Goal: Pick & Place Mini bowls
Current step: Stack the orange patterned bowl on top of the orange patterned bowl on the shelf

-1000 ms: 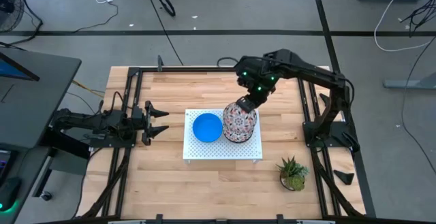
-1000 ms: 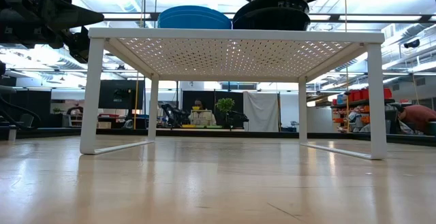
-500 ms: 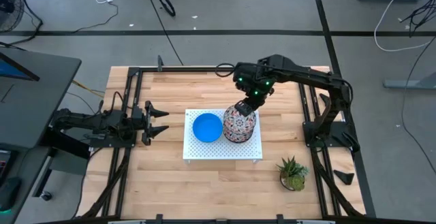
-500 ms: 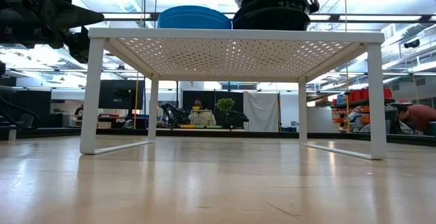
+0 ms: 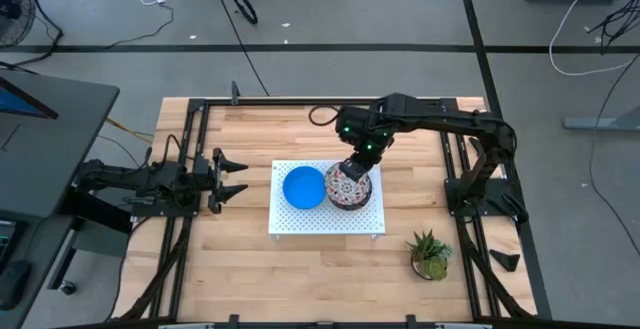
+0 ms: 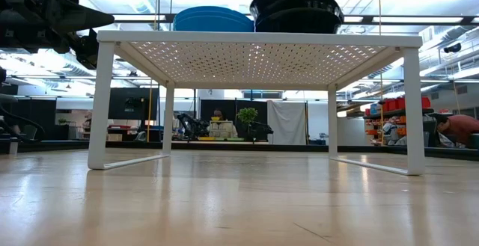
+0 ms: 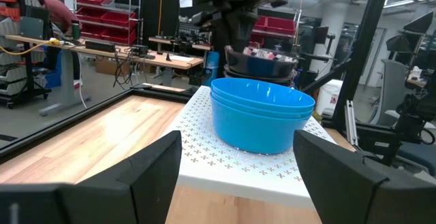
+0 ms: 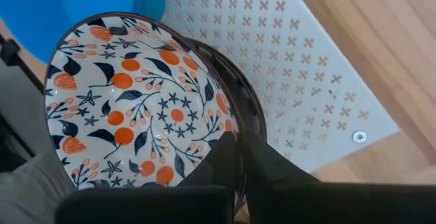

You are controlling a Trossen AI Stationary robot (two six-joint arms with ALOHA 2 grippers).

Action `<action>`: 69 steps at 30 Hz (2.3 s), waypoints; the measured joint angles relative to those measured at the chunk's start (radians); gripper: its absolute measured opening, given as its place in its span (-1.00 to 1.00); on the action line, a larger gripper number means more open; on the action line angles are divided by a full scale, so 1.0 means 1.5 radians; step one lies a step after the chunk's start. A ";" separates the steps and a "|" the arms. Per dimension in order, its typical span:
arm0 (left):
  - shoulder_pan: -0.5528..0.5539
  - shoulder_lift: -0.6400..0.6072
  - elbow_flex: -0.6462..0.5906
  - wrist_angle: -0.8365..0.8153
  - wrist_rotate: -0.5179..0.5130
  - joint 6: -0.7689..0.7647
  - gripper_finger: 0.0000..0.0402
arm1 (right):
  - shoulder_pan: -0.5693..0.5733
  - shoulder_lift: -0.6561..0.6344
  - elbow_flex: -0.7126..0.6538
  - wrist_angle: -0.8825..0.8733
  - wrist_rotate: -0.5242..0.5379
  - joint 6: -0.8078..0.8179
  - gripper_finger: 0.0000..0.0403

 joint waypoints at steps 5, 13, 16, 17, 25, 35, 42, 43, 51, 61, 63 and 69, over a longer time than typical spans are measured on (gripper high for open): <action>0.000 0.000 0.000 0.000 0.000 0.000 0.44 | 0.002 0.000 -0.008 -0.001 0.000 -0.011 -0.95; 0.000 0.000 0.000 0.000 0.000 0.000 0.44 | 0.011 0.000 -0.008 -0.005 -0.003 -0.031 -0.87; 0.000 0.000 0.000 0.000 0.000 0.000 0.44 | 0.016 0.000 -0.008 -0.006 -0.003 -0.036 -0.79; 0.000 0.000 0.000 0.000 0.000 0.000 0.44 | 0.017 0.000 -0.008 -0.006 -0.005 -0.036 -0.76; 0.000 0.000 0.000 0.000 0.000 0.000 0.44 | 0.020 -0.003 -0.008 -0.004 0.003 -0.037 -0.46; 0.000 0.000 0.000 0.000 0.000 0.000 0.44 | 0.012 -0.035 -0.008 0.006 0.012 -0.045 -0.27; 0.000 0.000 0.000 0.000 0.000 0.000 0.44 | 0.005 -0.067 -0.008 0.024 0.012 -0.046 -0.31; 0.000 0.000 0.000 0.000 0.000 0.000 0.44 | 0.005 -0.073 -0.008 0.030 0.010 -0.046 -0.32; 0.000 0.000 0.000 0.000 0.000 0.000 0.44 | 0.007 -0.079 -0.007 0.044 -0.024 -0.059 -0.37; 0.000 0.000 0.000 0.000 0.000 0.000 0.44 | 0.025 -0.050 -0.025 0.064 -0.022 -0.076 -0.37; 0.000 0.000 0.000 0.000 0.000 0.000 0.44 | 0.025 -0.049 -0.050 0.077 -0.022 -0.075 -0.37; 0.000 0.000 0.000 0.000 0.000 0.000 0.44 | 0.025 -0.047 -0.096 0.079 -0.024 -0.081 -0.37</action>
